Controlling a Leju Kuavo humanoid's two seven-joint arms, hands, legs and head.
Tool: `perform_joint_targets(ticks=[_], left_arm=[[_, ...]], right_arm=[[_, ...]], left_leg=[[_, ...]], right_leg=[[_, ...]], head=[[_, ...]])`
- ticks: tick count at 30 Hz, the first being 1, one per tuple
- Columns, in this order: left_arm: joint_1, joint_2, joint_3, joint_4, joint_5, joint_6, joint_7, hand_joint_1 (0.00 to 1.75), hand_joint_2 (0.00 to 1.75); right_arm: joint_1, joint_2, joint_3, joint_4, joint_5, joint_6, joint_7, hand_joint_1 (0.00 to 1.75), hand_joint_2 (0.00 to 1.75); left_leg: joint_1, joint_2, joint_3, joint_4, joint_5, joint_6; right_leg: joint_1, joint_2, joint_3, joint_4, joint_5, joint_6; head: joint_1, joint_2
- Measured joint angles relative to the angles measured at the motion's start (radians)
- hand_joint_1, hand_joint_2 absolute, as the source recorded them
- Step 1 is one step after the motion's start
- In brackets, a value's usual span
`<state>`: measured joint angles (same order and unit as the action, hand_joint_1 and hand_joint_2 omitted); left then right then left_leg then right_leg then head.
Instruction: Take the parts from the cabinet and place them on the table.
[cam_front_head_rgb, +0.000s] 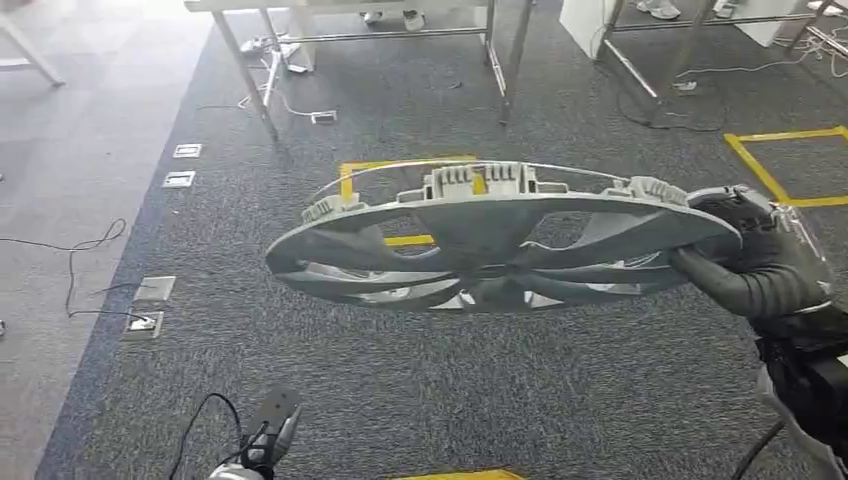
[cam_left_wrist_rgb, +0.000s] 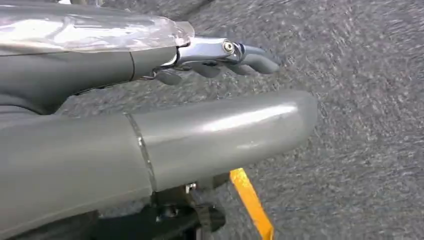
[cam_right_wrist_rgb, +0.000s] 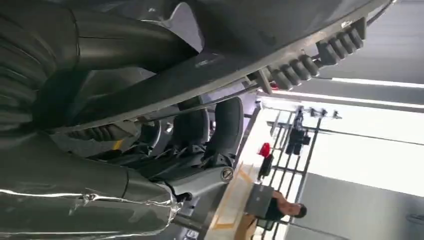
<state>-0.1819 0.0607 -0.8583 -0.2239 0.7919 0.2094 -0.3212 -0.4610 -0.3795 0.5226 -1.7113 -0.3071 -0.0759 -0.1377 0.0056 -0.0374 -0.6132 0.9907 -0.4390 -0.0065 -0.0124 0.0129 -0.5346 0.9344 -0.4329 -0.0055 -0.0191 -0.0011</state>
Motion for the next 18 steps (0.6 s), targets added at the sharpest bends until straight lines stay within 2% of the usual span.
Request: perform_joint_targets(ticks=[1,3,4,5,6,7,8,9,10,13,14,15,16,18], left_arm=[[-0.002,0.000,0.000,0.000,0.000,0.000,0.000,0.00,0.00],[-0.002,0.000,0.000,0.000,0.000,0.000,0.000,0.00,0.00],[-0.001,0.000,0.000,0.000,0.000,0.000,0.000,0.00,0.00],[0.000,0.000,0.000,0.000,0.000,0.000,0.000,0.00,0.00],[0.000,0.001,0.000,0.000,0.000,0.000,0.000,0.00,0.00],[0.000,0.002,0.000,0.000,0.000,0.000,0.000,0.00,0.00],[-0.002,0.003,0.000,0.000,0.000,0.000,0.000,0.00,0.00],[-0.004,0.002,0.000,0.000,0.000,0.000,0.000,0.00,0.00],[-0.006,0.002,0.000,0.000,-0.001,0.000,0.000,0.00,0.00],[-0.006,0.002,0.000,0.000,-0.003,0.000,0.003,0.00,0.00],[-0.006,0.002,0.000,0.000,-0.004,-0.002,0.005,0.00,0.00],[-0.007,0.000,0.000,0.000,-0.007,-0.003,0.007,0.00,0.00],[-0.009,0.002,0.000,0.000,-0.008,-0.004,0.009,0.00,0.00],[-0.011,0.002,0.000,0.000,-0.008,-0.005,0.014,0.00,0.00]], right_arm=[[0.000,0.000,0.000,0.000,0.000,0.000,0.000,1.75,1.75],[0.002,0.000,0.001,0.000,0.000,0.000,0.000,1.75,1.75],[0.003,0.000,0.002,0.000,0.000,0.002,0.000,1.75,1.75],[0.005,0.000,0.003,0.000,0.000,0.002,0.001,1.75,1.75],[0.005,0.000,0.003,0.000,0.000,0.002,0.001,1.75,1.75],[0.005,0.000,0.002,0.000,0.000,0.002,0.001,1.75,1.75],[0.003,0.000,0.002,0.000,0.000,0.002,0.000,1.75,1.75],[0.001,0.000,0.002,0.000,0.000,0.002,0.000,1.75,1.75],[0.000,0.000,0.001,0.000,0.000,0.002,0.000,1.75,1.75],[0.000,0.000,0.002,0.000,0.000,0.002,0.000,1.75,1.75],[-0.001,0.000,0.002,0.000,0.000,0.002,0.000,1.75,1.75],[-0.001,0.000,0.001,0.000,0.000,0.002,0.000,1.75,1.75],[-0.001,0.000,0.001,0.000,0.000,0.003,0.000,1.75,1.75],[0.002,0.000,0.001,0.000,0.000,0.003,0.000,1.75,1.75]], left_leg=[[0.003,0.017,-0.033,0.070,-0.041,-0.004],[0.006,0.025,-0.116,0.246,-0.112,-0.012],[0.007,0.026,-0.137,0.288,-0.119,-0.015],[0.010,0.028,-0.133,0.278,-0.101,-0.017],[0.011,0.030,-0.105,0.221,-0.066,-0.018],[0.012,0.038,-0.057,0.127,-0.021,-0.018],[0.012,0.056,-0.007,0.034,0.016,-0.018],[0.010,0.090,0.025,-0.030,0.019,-0.015],[0.004,0.075,0.024,-0.035,0.023,-0.001],[0.000,0.054,0.018,-0.029,0.021,0.016],[0.008,0.047,0.023,-0.039,0.027,0.025],[0.008,0.041,0.024,-0.040,0.028,0.027],[0.009,0.037,0.023,-0.040,0.029,0.035],[0.006,0.023,0.023,-0.039,0.029,0.037]], right_leg=[[0.000,-0.008,-0.001,0.000,0.000,-0.001],[0.002,-0.026,-0.001,0.000,0.000,-0.002],[0.002,-0.033,-0.001,0.001,-0.001,-0.002],[0.002,-0.042,0.000,0.001,-0.001,-0.002],[0.002,-0.049,0.000,0.002,-0.003,0.000],[0.000,-0.056,0.000,0.005,-0.005,0.002],[0.000,-0.061,0.000,0.009,-0.009,0.007],[0.005,-0.067,-0.001,0.015,-0.014,0.013],[0.011,-0.070,-0.006,0.023,-0.018,0.020],[0.010,-0.087,-0.001,0.019,-0.020,0.032],[0.007,-0.087,-0.004,0.025,-0.028,0.038],[0.003,-0.057,-0.012,0.052,-0.052,0.042],[0.002,-0.036,-0.041,0.120,-0.093,0.044],[0.002,-0.023,-0.115,0.284,-0.162,0.048]], head=[[-0.003,0.000],[-0.003,0.000],[-0.005,0.000],[-0.005,0.000],[-0.005,0.000],[-0.006,0.000],[-0.007,0.000],[-0.010,0.000],[-0.010,0.000],[-0.004,0.000],[-0.005,0.000],[-0.001,0.000],[0.001,0.000],[0.003,0.000]])
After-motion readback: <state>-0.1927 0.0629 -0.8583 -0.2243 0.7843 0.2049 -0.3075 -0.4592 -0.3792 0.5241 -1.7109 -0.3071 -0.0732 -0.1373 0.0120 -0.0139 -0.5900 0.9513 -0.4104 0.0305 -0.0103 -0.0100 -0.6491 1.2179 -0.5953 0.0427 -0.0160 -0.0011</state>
